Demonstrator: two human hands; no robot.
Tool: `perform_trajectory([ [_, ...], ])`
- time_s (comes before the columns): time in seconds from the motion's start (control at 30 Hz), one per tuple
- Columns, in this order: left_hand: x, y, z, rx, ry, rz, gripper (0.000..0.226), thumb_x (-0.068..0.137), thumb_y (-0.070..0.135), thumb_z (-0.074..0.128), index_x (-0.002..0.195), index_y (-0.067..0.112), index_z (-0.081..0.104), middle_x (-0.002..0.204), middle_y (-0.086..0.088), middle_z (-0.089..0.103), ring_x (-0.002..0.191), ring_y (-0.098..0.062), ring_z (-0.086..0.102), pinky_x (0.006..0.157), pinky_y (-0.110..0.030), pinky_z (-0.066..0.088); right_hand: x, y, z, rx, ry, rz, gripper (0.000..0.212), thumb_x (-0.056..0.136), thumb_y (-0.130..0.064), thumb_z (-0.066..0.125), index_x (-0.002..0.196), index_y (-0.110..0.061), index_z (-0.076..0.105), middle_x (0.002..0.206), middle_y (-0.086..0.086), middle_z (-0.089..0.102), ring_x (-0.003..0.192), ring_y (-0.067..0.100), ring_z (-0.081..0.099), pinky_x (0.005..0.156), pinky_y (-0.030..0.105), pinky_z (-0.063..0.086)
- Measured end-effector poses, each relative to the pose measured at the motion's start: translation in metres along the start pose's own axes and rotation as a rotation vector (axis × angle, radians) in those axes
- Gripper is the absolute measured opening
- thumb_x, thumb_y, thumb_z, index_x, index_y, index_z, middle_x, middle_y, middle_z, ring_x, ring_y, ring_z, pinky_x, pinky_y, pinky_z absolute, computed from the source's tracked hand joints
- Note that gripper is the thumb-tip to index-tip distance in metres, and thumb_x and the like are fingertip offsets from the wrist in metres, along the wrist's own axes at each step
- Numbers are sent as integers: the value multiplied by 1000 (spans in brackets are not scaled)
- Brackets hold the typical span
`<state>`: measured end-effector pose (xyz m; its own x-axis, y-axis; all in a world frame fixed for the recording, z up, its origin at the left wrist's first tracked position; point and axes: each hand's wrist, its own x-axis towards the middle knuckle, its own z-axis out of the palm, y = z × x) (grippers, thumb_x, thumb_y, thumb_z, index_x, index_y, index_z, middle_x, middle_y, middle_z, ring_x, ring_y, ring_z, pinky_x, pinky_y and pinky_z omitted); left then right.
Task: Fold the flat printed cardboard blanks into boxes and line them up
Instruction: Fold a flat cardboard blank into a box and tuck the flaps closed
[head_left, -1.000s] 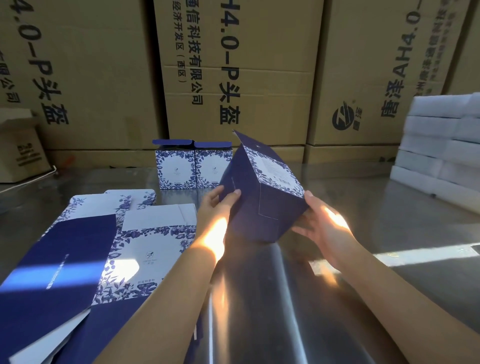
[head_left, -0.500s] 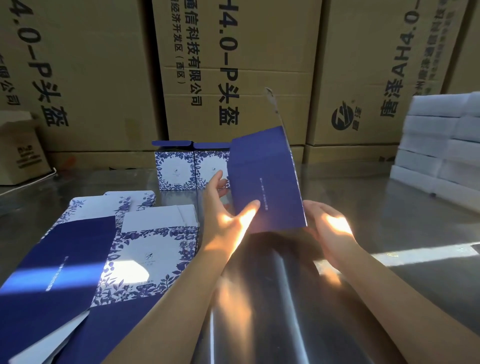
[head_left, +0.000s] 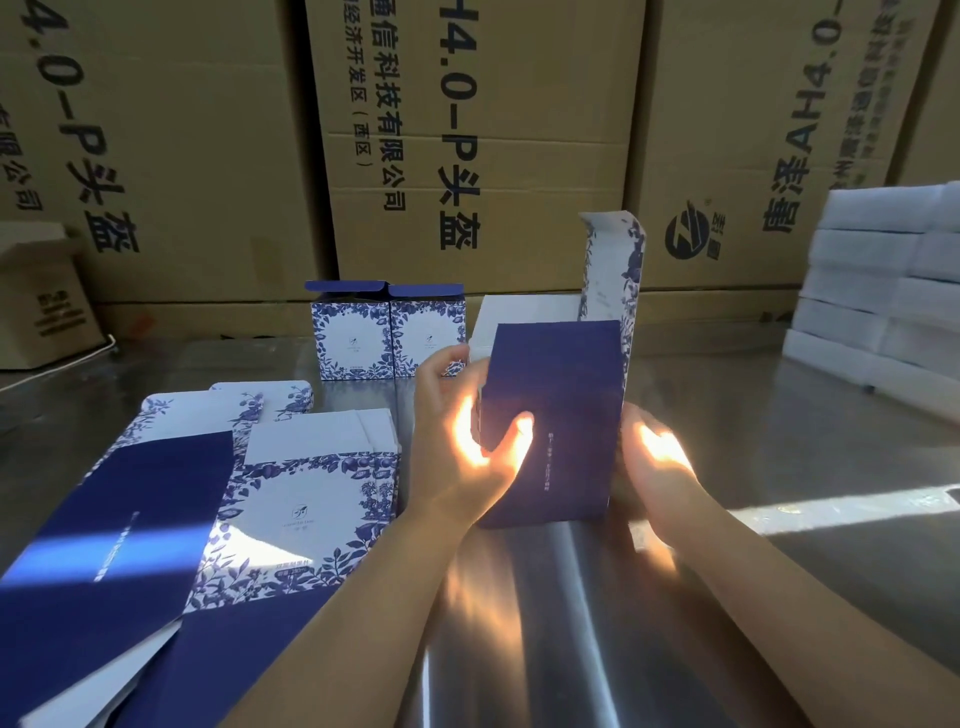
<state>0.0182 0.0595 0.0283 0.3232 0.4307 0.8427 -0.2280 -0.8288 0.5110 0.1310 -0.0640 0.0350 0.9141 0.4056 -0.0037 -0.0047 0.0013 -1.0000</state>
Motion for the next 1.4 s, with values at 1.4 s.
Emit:
perform_trajectory([
  [1.4, -1, 10, 0, 203, 10, 190, 27, 87, 25, 48, 97, 13, 70, 100, 4, 67, 98, -12, 52, 92, -22, 34, -31, 4, 6, -722, 304, -1206, 30, 83, -17, 53, 108, -16, 70, 108, -5, 69, 94, 10, 51, 71, 23, 46],
])
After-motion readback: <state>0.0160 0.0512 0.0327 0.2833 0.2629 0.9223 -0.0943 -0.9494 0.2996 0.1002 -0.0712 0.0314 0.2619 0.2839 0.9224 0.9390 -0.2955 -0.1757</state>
